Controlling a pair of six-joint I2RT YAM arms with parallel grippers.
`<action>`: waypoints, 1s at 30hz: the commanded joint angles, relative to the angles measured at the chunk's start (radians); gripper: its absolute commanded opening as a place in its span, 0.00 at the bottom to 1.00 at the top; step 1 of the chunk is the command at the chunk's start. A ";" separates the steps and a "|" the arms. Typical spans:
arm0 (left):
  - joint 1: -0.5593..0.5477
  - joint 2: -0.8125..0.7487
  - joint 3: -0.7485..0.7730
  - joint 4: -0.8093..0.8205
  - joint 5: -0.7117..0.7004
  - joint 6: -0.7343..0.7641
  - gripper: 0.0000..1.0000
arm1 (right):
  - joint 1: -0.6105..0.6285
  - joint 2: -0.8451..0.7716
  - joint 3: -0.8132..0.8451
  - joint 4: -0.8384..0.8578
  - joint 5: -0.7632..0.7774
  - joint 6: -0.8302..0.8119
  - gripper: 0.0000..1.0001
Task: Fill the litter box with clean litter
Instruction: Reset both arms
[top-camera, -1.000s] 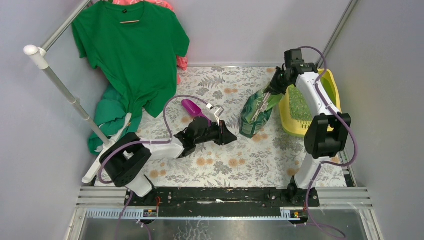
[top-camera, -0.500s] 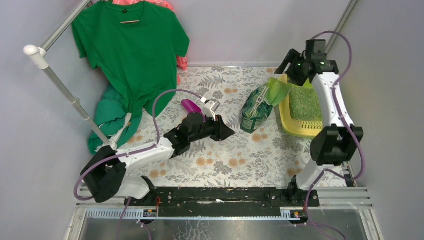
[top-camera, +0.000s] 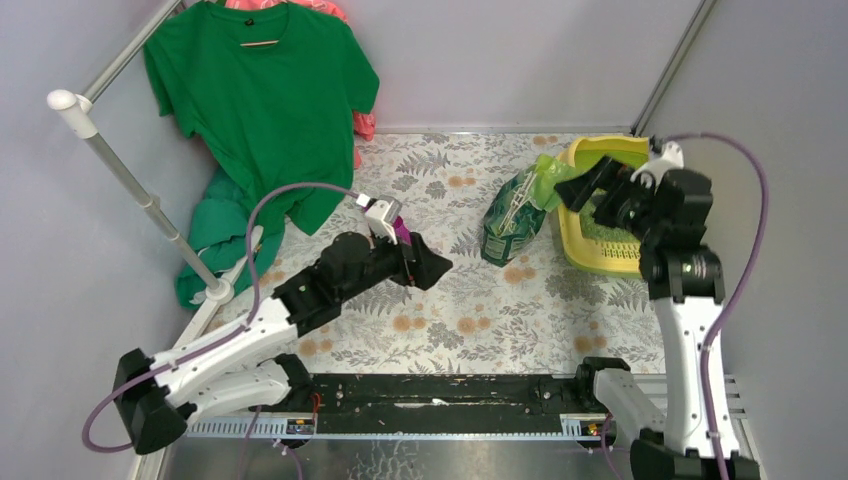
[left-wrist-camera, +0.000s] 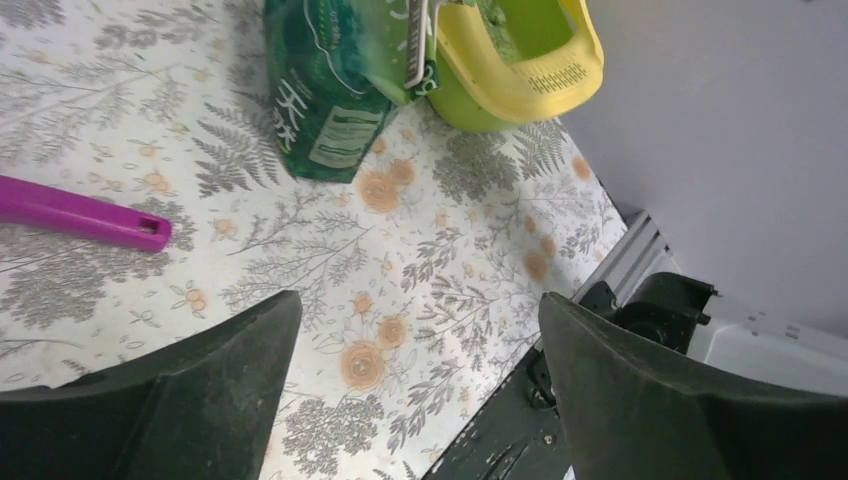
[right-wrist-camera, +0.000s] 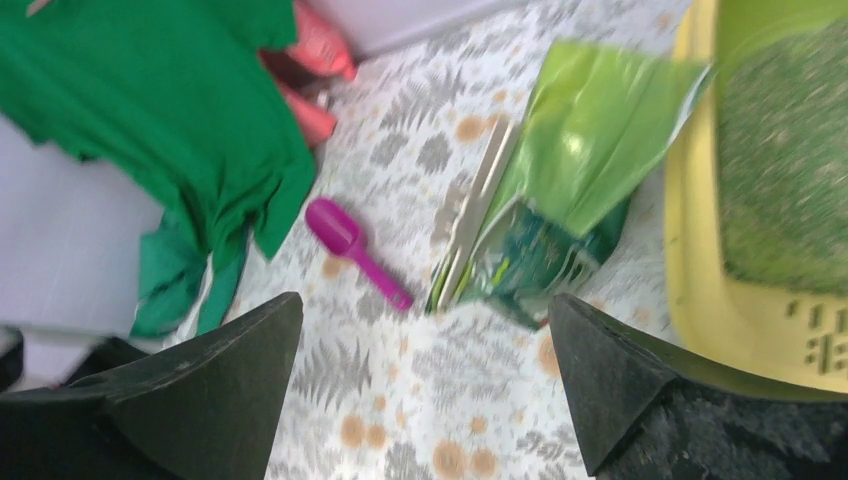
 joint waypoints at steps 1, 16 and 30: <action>-0.007 -0.112 -0.023 -0.159 -0.115 -0.024 0.99 | 0.006 -0.129 -0.241 0.141 -0.230 0.006 1.00; -0.008 -0.402 -0.215 -0.314 -0.334 -0.176 0.99 | 0.557 -0.103 -0.415 0.229 -0.053 -0.055 1.00; -0.008 -0.409 -0.268 -0.245 -0.441 -0.107 0.99 | 1.022 0.053 -0.434 0.449 0.466 -0.117 1.00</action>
